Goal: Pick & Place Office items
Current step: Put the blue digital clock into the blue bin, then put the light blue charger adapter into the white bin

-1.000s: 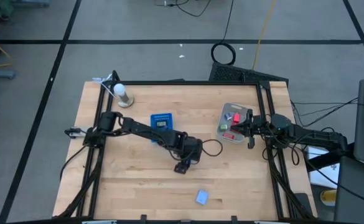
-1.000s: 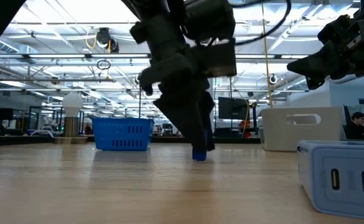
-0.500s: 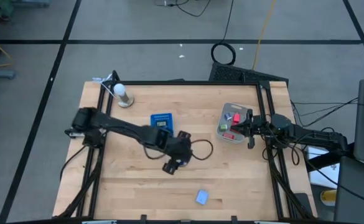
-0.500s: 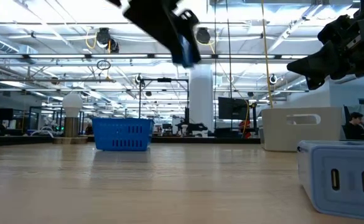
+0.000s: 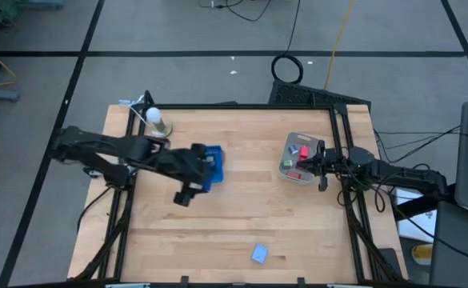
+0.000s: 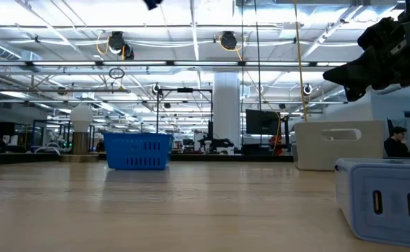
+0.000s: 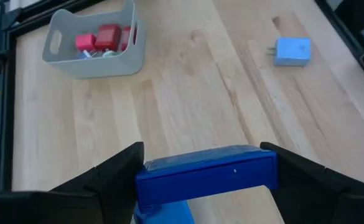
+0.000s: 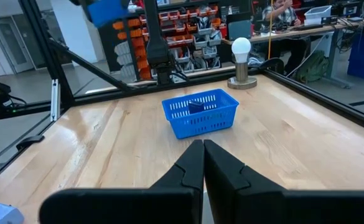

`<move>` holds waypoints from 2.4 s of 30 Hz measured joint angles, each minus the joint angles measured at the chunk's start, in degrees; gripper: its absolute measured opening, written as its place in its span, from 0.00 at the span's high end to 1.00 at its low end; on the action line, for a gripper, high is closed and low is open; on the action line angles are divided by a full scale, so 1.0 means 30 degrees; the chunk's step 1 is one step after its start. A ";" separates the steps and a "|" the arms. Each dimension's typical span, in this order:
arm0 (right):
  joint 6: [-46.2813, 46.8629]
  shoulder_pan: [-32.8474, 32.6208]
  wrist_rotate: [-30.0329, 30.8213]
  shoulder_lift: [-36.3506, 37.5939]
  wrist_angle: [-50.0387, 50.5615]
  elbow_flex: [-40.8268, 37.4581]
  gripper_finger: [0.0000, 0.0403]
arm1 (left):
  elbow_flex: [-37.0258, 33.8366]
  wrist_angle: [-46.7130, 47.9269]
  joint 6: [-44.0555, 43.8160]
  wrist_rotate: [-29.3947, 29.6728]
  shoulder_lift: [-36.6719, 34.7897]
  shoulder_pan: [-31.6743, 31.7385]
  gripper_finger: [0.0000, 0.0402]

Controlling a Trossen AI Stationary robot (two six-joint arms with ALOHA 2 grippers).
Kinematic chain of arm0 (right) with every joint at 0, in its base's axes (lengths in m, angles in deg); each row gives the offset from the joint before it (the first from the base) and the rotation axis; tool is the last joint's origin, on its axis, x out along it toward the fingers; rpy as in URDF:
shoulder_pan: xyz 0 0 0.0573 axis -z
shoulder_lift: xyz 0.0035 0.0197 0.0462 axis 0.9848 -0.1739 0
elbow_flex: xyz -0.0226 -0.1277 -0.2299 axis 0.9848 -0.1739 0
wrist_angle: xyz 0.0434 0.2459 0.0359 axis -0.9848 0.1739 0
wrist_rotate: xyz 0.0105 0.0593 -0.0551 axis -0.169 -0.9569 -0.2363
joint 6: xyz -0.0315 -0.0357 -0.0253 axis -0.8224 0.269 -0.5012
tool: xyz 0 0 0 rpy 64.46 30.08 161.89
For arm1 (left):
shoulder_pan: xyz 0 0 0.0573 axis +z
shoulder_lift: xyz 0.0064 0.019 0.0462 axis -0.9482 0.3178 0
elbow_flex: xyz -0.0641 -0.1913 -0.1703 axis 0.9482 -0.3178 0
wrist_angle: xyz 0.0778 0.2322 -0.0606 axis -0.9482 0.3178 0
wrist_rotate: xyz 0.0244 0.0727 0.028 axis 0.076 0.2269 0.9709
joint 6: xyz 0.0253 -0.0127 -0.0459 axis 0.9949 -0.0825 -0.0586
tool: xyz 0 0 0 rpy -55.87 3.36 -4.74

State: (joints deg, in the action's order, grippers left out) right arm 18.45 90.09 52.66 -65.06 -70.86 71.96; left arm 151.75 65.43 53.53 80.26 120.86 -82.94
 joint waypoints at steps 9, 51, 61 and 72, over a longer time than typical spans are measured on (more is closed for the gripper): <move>0.0004 0.0000 0.0002 0.0000 0.0015 0.0000 1.00 | -1.1242 -0.9876 -0.1125 -0.2571 -0.7107 0.1268 0.28; 0.0350 0.0000 0.0017 0.0000 -0.0324 -0.0048 1.00 | -1.9374 -1.8748 -0.6752 -0.1799 -0.9697 0.6061 0.28; 0.0333 0.0000 0.0074 0.0007 -0.0874 -0.0903 1.00 | -1.7483 -1.7254 -0.3946 -0.2900 -0.3240 0.6758 0.18; 0.0328 0.0000 0.0075 0.0007 -0.0889 -0.0940 1.00 | -1.6503 -1.6041 -0.2361 -0.3000 -0.0918 0.7570 0.36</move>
State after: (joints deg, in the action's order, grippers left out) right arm 19.43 90.09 52.88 -65.04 -73.53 69.14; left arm 102.24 17.31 46.45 71.26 118.11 -60.22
